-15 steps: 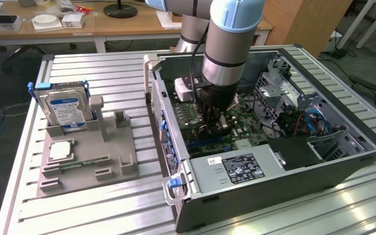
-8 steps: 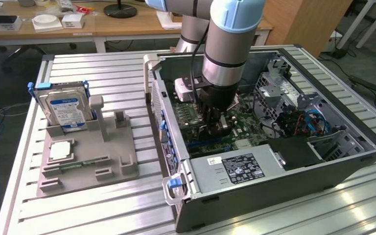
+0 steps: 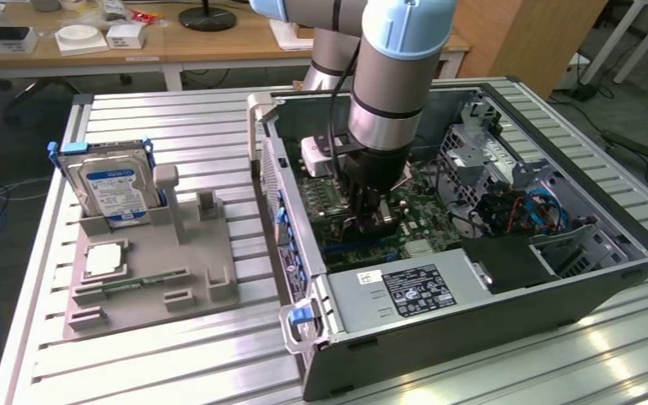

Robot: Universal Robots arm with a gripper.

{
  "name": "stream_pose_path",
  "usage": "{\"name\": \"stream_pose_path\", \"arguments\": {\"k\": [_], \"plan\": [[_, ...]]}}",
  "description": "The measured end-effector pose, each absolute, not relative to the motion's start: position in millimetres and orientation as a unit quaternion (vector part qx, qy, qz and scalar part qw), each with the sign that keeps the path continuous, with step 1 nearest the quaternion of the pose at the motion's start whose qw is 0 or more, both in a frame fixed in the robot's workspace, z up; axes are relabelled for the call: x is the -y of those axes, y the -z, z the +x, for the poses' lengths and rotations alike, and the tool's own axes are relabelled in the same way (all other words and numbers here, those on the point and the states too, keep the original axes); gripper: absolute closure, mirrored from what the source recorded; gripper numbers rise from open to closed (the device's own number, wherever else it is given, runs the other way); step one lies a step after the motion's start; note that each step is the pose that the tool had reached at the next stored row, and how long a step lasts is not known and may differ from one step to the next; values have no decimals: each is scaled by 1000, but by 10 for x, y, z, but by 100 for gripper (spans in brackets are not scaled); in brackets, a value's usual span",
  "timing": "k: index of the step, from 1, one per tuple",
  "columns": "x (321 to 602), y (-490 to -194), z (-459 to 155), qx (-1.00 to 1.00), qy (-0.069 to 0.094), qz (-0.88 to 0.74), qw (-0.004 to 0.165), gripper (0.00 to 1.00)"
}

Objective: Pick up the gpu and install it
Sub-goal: 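Insert the gpu into the slot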

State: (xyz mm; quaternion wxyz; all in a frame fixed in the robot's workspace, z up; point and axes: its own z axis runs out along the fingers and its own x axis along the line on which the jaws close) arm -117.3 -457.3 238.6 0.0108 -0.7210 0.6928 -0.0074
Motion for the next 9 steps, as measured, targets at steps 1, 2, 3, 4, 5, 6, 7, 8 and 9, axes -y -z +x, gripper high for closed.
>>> {"name": "stream_pose_path", "arguments": {"k": [1,2,3,4,5,6,7,8,9], "plan": [[4573,-2386,-1174,-693,7,-721,11,73],[4573,-2386,-1174,-693,7,-721,11,73],[4573,-2386,-1174,-693,7,-721,11,73],[4573,-2385,-1174,-693,7,-721,11,73],[4573,-2385,-1173,-693,7,-721,11,73],[4573,-2385,-1173,-693,7,-721,11,73],[4573,-2385,-1173,-693,7,-721,11,73],[4573,-2385,-1173,-693,7,-721,11,73],[4573,-2385,-1173,-693,7,-721,11,73]]}}
